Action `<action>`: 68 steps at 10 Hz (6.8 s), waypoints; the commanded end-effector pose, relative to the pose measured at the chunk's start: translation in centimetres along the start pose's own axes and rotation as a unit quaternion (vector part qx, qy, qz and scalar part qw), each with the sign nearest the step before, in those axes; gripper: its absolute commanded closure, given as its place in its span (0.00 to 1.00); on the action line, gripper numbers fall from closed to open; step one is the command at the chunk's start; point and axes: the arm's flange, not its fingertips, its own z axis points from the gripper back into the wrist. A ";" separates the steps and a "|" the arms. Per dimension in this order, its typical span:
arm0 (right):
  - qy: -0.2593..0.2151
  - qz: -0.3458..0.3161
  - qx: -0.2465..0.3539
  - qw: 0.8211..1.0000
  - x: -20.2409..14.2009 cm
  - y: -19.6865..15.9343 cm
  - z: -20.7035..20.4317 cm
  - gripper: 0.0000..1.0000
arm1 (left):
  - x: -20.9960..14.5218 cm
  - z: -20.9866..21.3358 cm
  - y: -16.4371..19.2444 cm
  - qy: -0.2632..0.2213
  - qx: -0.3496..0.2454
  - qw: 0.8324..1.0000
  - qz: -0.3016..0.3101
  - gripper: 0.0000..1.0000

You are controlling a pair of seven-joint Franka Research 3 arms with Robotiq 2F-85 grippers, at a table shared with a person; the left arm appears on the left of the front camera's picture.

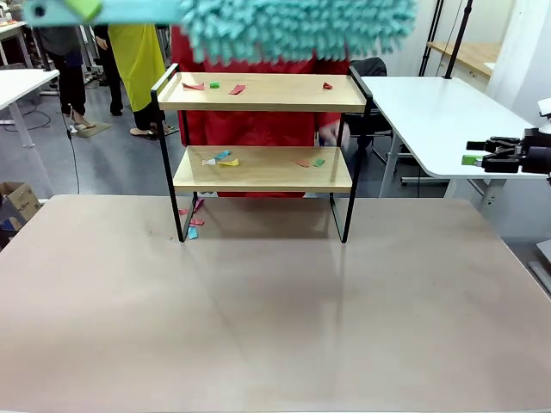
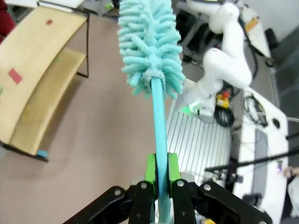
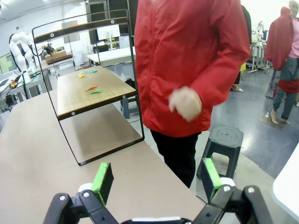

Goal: Clean the shelf.
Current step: Clean the specific section of the Shelf indicated by the human with the Duster.

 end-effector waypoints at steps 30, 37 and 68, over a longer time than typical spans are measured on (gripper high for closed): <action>0.005 -0.007 -0.006 1.000 0.8 0.2 -0.1 0.00 | 20.6 -33.6 -6.4 -0.109 0.396 0.826 0.387 0.87; 0.005 -0.007 -0.006 1.000 0.8 0.2 -0.1 0.00 | 19.2 -35.1 -4.3 -0.070 0.393 0.824 0.403 0.87; 0.005 -0.007 -0.006 1.000 0.8 0.2 -0.1 0.00 | 5.1 -14.2 4.3 -0.030 0.590 0.712 0.378 0.87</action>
